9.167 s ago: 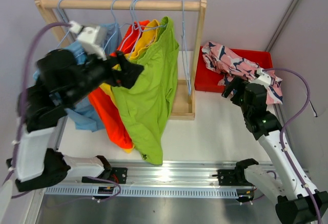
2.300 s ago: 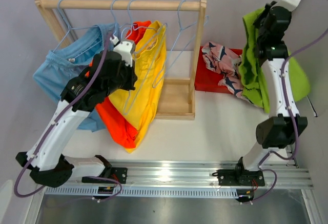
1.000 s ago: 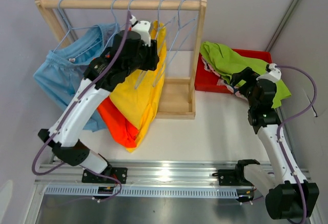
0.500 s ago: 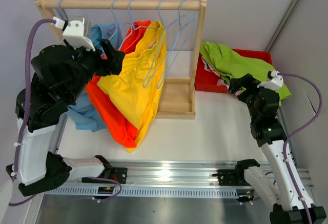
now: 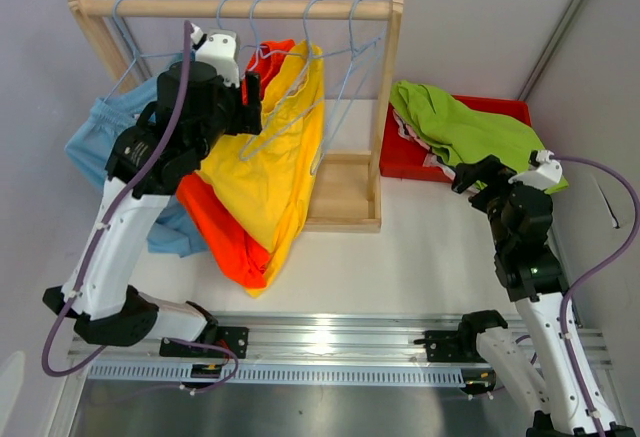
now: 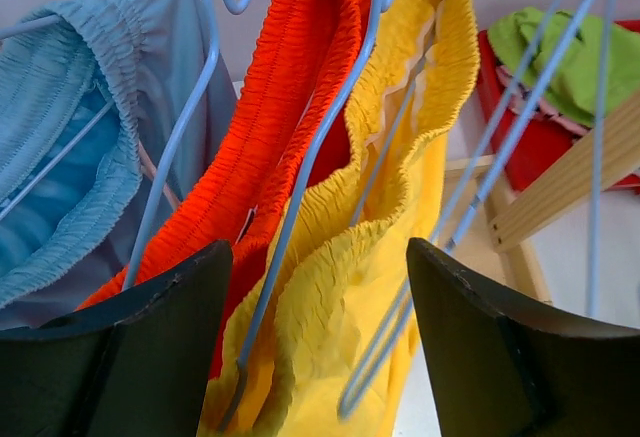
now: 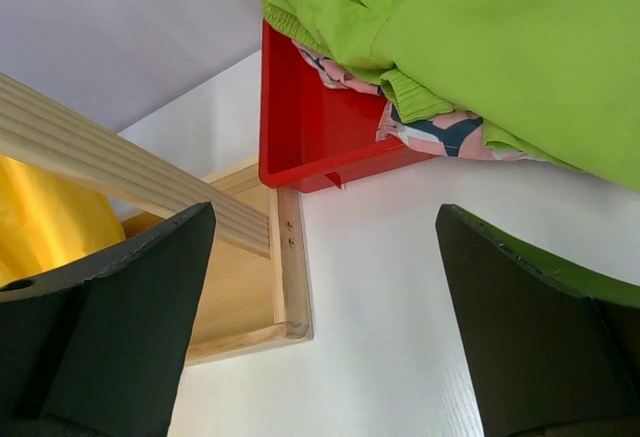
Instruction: Remove the shorts from the hanger
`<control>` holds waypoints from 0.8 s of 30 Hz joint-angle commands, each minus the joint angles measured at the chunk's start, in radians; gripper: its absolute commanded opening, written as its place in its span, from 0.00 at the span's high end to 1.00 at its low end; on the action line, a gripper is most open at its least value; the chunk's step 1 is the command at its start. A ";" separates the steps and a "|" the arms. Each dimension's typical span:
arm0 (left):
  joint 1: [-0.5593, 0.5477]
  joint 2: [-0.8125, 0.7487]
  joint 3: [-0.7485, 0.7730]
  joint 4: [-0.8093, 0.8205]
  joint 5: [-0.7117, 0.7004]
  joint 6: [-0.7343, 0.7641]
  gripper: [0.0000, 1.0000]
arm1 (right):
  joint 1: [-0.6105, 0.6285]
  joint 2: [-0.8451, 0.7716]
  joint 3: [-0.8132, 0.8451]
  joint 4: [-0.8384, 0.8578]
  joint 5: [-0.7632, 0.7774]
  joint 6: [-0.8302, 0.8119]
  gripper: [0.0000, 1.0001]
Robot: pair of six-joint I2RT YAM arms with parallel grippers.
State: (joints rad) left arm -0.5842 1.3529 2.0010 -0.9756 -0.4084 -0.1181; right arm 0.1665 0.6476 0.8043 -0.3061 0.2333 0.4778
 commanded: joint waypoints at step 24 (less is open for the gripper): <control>0.052 0.084 0.359 -0.023 0.083 0.051 1.00 | 0.004 -0.080 -0.014 -0.045 0.005 -0.033 0.02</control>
State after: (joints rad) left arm -0.5373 1.4620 2.1906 -1.0286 -0.3527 -0.0700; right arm 0.1665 0.5873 0.7799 -0.3458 0.2455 0.4522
